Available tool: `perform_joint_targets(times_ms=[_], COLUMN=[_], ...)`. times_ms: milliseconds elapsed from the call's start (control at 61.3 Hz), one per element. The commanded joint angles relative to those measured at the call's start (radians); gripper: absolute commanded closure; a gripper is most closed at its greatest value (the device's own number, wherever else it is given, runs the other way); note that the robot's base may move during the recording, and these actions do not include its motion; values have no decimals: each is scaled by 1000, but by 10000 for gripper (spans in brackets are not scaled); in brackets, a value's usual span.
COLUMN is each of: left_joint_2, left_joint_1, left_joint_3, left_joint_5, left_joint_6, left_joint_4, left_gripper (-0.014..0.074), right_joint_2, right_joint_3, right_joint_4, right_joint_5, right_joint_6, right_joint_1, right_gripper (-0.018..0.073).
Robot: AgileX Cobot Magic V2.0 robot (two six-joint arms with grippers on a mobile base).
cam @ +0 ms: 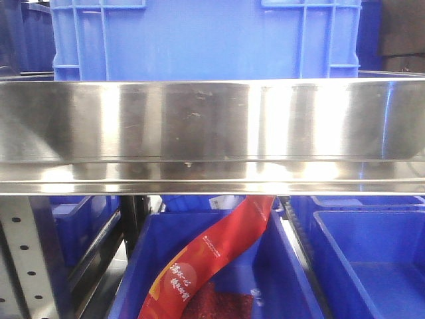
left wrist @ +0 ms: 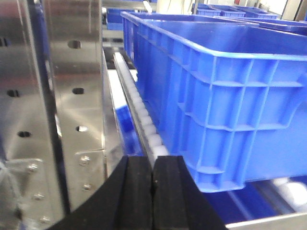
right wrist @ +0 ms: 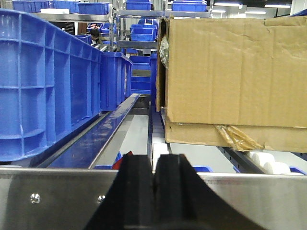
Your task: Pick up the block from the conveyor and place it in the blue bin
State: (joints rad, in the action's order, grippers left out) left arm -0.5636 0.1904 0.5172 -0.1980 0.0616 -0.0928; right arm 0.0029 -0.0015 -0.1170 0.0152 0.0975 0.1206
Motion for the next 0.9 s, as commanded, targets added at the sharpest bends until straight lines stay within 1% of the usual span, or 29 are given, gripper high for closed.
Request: perform_joint_targets(times_ms=[0,33,130,212,326,408,440,506,554,571,620,685,766,881], left_joint_2=[70,100,213,307,438,511,540,564,564,564,564,564,564,564], left_joint_1=[-24,-35,-73,-118,-161,-167,-167,-167,-167,-167,-167,-167,-167,-167], left_joint_3=[-37,-60,-157,-260,-374,-437,-468,-517,-517,-517,-517,-517,-517,-517], left_joint_5=[49,58,92,127,133,147,163,191,211,185,179,198,253,248], left_joint_6=[-2,-2,-2,-2,-2,-2,-2,-2,-2,-2,-2,-2,-2,-2], left_joint_4=[101,127,127,125,83,23,15,15,15,15,27,27,39,48], left_gripper=[707,707,707,707,707,707,707,707,707,707,707,707,707,707], right_joint_2=[-3,-3,-3,-3,-3,-3,-3,-3,-3,-3,-3,-3,-3,-3], right_joint_3=[1,1,1,1,1,1,1,1,1,1,1,1,1,1], right_joint_4=[8,8,8,8,8,8,8,8,8,8,8,8,8,8], right_joint_5=[24,24,24,24,24,24,24,24,24,24,24,24,24,24], right_joint_6=[7,7,7,7,7,7,7,7,7,7,7,7,7,7], right_joint_1=[4,4,4,4,4,4,4,4,4,4,4,4,4,4], right_gripper=[722,722,722,722,722,722,722,722,722,722,722,722,722,722])
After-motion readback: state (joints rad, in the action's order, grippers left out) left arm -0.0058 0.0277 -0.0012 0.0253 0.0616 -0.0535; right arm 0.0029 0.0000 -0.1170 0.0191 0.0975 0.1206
